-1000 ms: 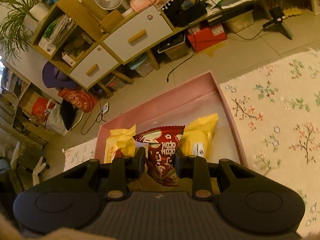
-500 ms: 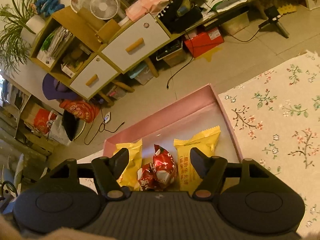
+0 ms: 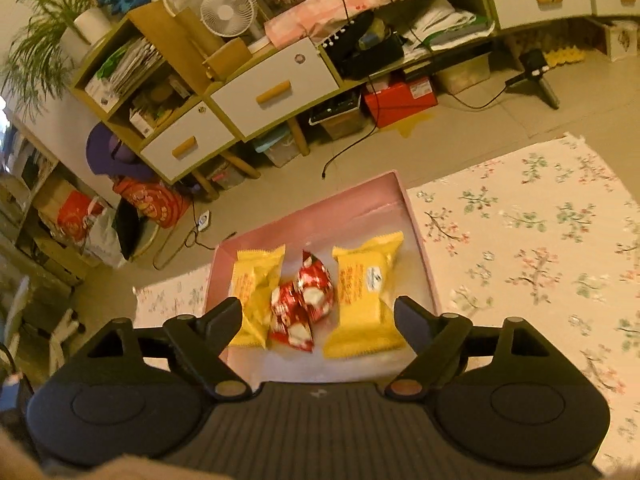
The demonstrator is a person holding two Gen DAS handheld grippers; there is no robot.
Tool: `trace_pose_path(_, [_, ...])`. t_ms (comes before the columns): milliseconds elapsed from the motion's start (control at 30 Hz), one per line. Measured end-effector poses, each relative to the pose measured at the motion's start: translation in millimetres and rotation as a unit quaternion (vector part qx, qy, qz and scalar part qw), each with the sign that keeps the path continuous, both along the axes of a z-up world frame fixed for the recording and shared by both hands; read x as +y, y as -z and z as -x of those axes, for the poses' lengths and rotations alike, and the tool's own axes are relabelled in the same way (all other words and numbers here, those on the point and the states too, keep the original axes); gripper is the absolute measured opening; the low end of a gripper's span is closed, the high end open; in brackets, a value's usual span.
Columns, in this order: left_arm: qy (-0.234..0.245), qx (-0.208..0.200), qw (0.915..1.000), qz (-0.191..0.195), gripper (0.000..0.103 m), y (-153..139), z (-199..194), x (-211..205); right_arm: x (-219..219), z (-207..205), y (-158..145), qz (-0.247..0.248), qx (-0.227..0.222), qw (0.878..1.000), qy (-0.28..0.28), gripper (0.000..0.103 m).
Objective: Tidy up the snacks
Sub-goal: 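Open both grippers to drop the red candies in the box, then move both tools back toward the pink bar and white packets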
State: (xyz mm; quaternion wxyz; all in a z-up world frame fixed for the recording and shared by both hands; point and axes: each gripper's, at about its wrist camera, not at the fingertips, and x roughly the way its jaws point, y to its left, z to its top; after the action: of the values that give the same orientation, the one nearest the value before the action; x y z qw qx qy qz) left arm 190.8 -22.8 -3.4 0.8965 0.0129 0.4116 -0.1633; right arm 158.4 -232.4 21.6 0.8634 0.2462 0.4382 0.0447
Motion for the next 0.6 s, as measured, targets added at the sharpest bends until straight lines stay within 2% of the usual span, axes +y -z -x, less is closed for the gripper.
trace_pose_path(200, [0.007, -0.007, 0.9999, -0.014, 0.089, -8.8, 31.8, 2.0, 3.4, 23.2, -7.1, 0.032, 0.001, 0.999, -0.019, 0.089])
trace_pose_path(600, [0.004, 0.001, 1.0000, -0.009, 0.096, -5.9, 85.8, 15.3, 1.0, 65.9, -9.7, 0.067, 0.004, 0.997, -0.027, 0.096])
